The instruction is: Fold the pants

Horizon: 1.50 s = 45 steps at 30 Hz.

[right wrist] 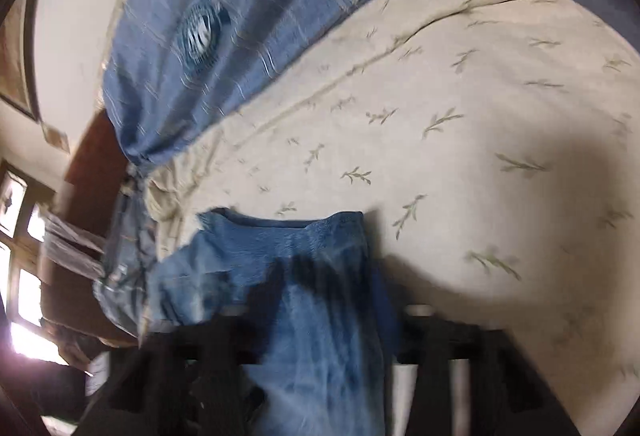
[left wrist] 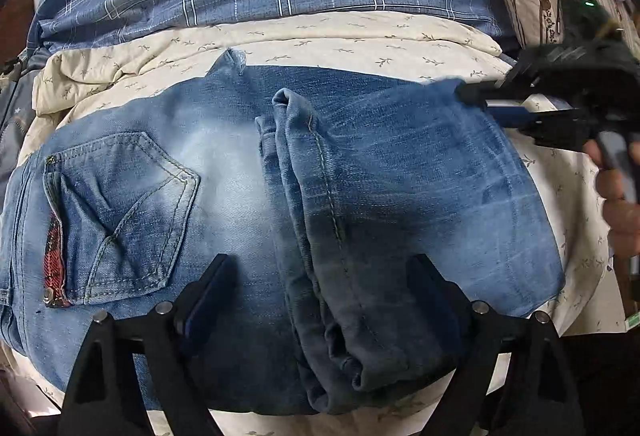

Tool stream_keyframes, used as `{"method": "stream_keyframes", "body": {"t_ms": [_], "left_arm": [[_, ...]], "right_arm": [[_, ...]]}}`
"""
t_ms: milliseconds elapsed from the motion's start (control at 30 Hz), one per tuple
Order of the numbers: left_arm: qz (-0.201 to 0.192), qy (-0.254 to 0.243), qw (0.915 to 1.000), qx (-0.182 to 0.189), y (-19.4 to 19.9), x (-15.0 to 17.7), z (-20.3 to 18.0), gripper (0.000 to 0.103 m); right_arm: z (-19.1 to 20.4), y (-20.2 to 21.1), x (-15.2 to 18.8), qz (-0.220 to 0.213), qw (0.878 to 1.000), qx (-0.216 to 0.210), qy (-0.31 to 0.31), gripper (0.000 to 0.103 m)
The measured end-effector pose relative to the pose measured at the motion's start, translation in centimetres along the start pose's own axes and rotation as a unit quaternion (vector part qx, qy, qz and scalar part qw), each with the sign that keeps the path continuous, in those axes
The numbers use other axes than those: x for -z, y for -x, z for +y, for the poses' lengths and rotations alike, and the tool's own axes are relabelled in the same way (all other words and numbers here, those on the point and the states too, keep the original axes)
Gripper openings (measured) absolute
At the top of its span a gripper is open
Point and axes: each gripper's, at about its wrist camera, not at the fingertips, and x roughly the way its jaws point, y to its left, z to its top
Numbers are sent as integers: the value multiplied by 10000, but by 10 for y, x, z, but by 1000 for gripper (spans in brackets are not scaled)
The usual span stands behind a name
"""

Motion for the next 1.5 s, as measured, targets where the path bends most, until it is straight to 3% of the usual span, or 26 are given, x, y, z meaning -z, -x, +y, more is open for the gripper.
{"method": "stream_keyframes", "body": {"t_ms": [67, 167, 233, 300, 333, 367, 433, 533, 600, 633, 667, 700, 767, 833, 900, 933, 967, 1067, 1167, 1333, 1433, 1500], "left_arm": [[-31, -23, 10000, -1, 1, 2, -1, 90], [-63, -12, 10000, -40, 2, 5, -3, 91], [-61, -31, 10000, -58, 0, 4, -1, 91], [-22, 17, 10000, 5, 3, 1, 1, 91], [-22, 68, 10000, 13, 4, -1, 4, 91], [-37, 134, 9999, 28, 6, -2, 8, 91], [-198, 254, 9994, 122, 17, -3, 15, 91], [-318, 333, 9989, 125, 26, -3, 19, 91], [-255, 233, 9994, -77, 21, 0, 17, 91], [-91, 150, 9996, -224, 13, 2, 14, 91], [80, 98, 9995, -300, 4, 4, 12, 92], [-7, 50, 9994, -343, 3, 6, 10, 92], [57, 42, 9995, -318, 9, 3, 10, 92], [-42, 306, 9995, -10, 23, 1, 18, 92], [-271, 491, 9984, 71, 41, 1, 30, 92], [-378, 557, 9977, 104, 48, 2, 37, 92], [-498, 646, 9966, 117, 57, 5, 44, 92], [-858, 1060, 9906, -52, 78, 19, 84, 92], [-1062, 1396, 9841, -289, 83, 25, 121, 92], [-1044, 2022, 9731, -362, 84, 37, 170, 92], [-1117, 1975, 9732, -368, 82, 39, 176, 92], [-1182, 1948, 9731, -336, 82, 38, 176, 92]], "right_arm": [[7, -3, 1, -47, 9986, 431, 302, 23], [10, -6, 4, -127, 9957, 822, 412, 22], [13, -1, 7, -200, 9961, 772, 369, 26], [8, 17, 9, -342, 9983, 461, 85, 30], [9, 29, 12, -438, 9986, 309, -13, 39], [8, 43, 20, -507, 9985, 203, -73, 57], [14, 59, 36, -516, 9986, 118, 5, 66], [17, 69, 71, -349, 9991, 191, 121, 66], [13, 66, 89, -212, 9997, 122, 50, 65], [13, 59, 96, -100, 9996, 215, 127, 57], [13, 45, 103, 164, 9975, 612, 309, 34], [11, 34, 108, 338, 9947, 890, 386, 31], [12, 36, 110, 257, 9941, 974, 392, 30], [24, 44, 108, 172, 9917, 1142, 570, 31], [33, 51, 103, 155, 9888, 1325, 674, 44], [39, 56, 101, 25, 9865, 1461, 736, 62], [43, 60, 96, -109, 9864, 1447, 768, 64], [65, 62, 86, -176, 9928, 790, 886, 64], [96, 40, 69, 50, 9952, -136, 971, 64], [119, -42, 33, 758, 9900, -1097, 460, 64], [103, -93, 22, 855, 9925, -874, -9, 65], [93, -92, 18, 753, 9893, -1217, -274, 64]]}}
